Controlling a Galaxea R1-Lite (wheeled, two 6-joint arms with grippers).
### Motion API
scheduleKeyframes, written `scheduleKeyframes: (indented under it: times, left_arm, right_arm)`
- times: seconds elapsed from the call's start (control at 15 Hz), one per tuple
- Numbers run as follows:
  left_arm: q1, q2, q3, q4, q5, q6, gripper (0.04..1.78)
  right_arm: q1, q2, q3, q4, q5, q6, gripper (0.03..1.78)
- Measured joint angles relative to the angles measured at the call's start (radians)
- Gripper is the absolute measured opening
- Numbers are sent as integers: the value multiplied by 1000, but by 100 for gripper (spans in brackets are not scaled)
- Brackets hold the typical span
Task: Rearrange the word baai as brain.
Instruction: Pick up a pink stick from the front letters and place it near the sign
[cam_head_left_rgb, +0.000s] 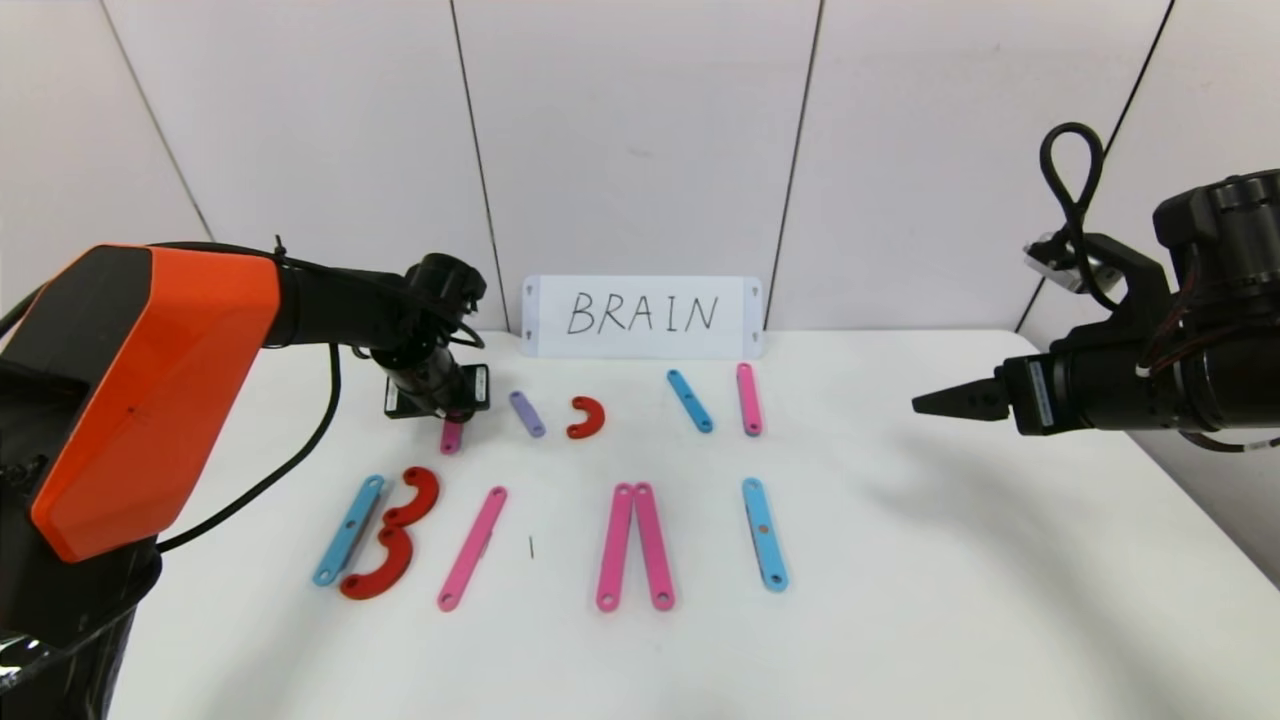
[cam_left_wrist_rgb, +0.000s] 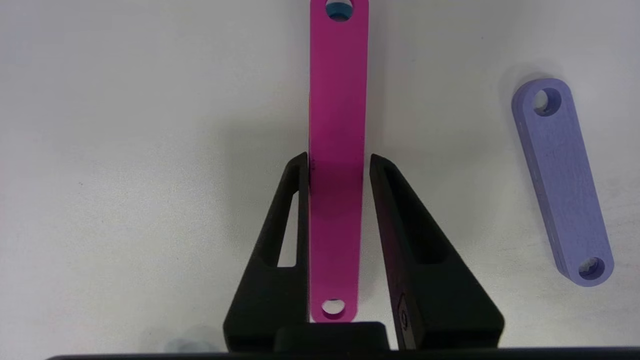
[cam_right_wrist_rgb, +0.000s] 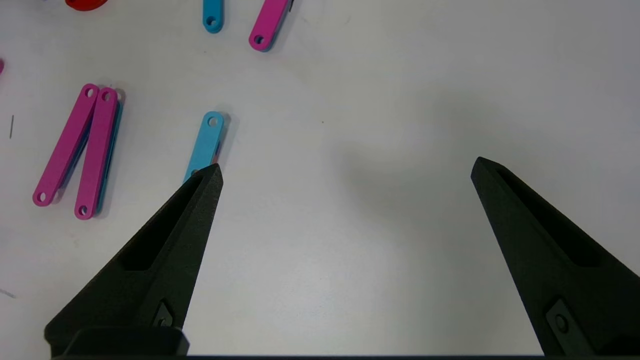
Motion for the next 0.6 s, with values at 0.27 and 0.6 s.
scheduleKeyframes:
  times: [0.27,0.6]
  left_arm:
    - [0,2,-8,1,0,0,110]
    - [-3,-16,-16,13,0,11,168]
  right_arm:
    - [0,-1,1,0,0,0,174]
    - [0,-2,1,0,0,0,174]
